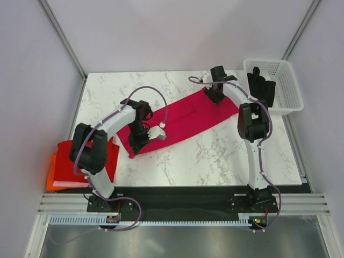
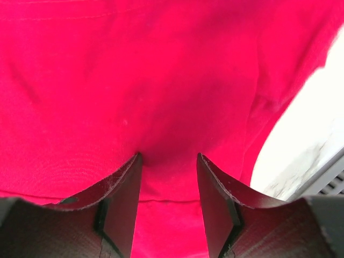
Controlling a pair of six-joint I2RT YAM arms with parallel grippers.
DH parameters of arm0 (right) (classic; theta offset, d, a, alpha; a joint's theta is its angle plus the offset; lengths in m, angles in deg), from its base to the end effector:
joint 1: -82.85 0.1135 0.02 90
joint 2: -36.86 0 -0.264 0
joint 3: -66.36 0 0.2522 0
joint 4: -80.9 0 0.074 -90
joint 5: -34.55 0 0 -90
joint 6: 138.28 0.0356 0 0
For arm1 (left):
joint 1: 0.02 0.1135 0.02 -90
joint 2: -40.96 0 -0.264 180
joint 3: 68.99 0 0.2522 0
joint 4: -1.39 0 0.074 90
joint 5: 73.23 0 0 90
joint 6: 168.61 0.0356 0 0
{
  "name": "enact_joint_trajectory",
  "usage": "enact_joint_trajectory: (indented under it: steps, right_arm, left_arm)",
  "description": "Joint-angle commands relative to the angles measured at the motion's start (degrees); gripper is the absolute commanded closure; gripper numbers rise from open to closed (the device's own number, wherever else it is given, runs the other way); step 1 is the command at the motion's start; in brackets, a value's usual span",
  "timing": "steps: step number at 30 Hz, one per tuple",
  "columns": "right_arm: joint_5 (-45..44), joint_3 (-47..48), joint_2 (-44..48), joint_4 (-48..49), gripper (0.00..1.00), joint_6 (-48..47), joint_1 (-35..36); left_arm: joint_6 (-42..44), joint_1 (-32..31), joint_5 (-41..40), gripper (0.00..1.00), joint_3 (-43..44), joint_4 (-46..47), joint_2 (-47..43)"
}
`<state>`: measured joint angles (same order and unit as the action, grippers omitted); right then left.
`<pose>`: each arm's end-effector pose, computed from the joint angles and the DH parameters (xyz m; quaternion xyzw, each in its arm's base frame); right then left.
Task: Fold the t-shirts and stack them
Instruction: Fold the tshirt
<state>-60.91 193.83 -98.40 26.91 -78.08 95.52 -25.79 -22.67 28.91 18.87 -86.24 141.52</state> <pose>0.4975 0.1084 0.1687 -0.3400 0.9072 -0.0819 0.2339 0.2693 -0.1205 0.2105 -0.5986 -0.7890 0.1250 0.0590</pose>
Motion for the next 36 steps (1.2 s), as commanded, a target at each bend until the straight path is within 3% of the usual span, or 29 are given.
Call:
enact_joint_trajectory:
  steps: [1,9,12,16,24,28,36]
  right_arm:
    - [-1.66,7.81,-6.32,-2.31,0.46,-2.62,0.78]
    - [-3.86,24.62,-18.45,0.13,0.45,-7.64,3.59]
    - [-3.87,25.33,-18.90,7.32,0.41,-6.59,4.73]
    - [-4.39,26.21,-15.49,14.20,0.37,-2.03,5.35]
    - [-2.28,14.54,-0.10,20.36,0.34,3.44,4.03]
    - [-2.19,6.20,4.12,20.19,0.34,2.82,3.86]
    - [2.72,-0.85,4.75,14.22,0.37,6.33,3.33]
  left_arm:
    - [-2.54,-2.48,4.11,0.97,-1.42,-3.92,-0.71]
    - [-5.35,-13.28,12.63,0.91,1.30,-3.74,4.21]
    - [-6.76,-18.03,15.36,0.78,4.02,-3.65,5.70]
    - [-9.92,-20.67,18.61,0.71,10.24,-4.18,6.58]
    - [-10.10,-20.59,17.30,0.67,17.47,-6.20,9.48]
    - [-11.16,-20.41,14.50,0.67,13.71,-1.31,11.51]
    - [-10.01,-16.20,7.90,0.72,5.44,8.38,12.91]
